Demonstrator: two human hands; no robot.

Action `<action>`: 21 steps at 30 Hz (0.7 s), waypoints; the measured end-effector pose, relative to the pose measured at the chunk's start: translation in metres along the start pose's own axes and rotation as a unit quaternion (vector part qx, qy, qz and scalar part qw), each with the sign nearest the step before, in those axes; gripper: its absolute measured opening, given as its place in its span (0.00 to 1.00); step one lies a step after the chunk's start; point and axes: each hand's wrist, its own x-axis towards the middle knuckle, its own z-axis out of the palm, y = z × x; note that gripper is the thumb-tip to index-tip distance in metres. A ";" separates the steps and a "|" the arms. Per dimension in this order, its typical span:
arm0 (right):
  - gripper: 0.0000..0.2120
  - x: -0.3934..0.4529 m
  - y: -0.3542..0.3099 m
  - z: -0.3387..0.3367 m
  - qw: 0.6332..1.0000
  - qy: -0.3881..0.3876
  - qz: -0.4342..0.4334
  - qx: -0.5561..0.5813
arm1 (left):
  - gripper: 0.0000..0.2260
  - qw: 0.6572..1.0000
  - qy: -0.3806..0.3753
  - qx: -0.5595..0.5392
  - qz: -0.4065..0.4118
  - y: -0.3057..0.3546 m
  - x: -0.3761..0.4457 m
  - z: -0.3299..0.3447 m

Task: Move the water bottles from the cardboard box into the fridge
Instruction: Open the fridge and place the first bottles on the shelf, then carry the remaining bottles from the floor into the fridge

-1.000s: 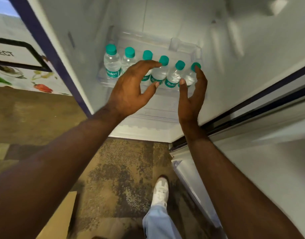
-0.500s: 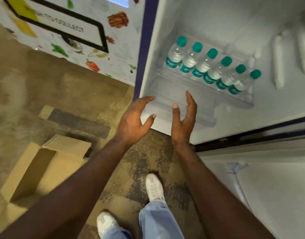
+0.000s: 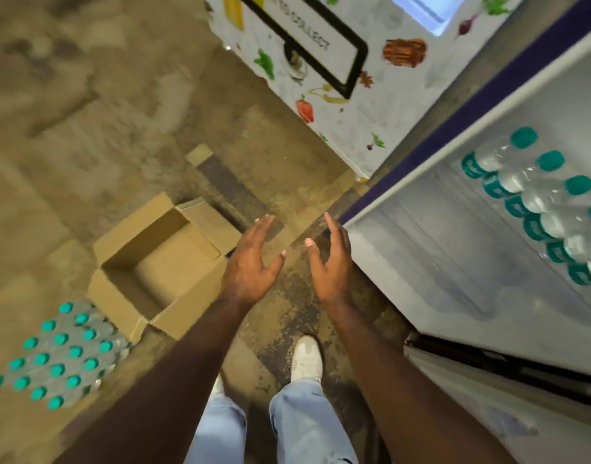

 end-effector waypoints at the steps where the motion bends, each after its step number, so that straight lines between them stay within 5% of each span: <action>1: 0.27 -0.002 -0.003 0.007 1.000 -0.020 -0.008 0.001 | 0.31 1.000 0.008 0.000 -0.010 -0.007 -0.007 -0.005; 21: 0.28 -0.112 0.000 0.187 0.942 -0.310 -0.118 -0.057 | 0.34 0.958 0.125 -0.004 -0.257 -0.207 -0.168 -0.022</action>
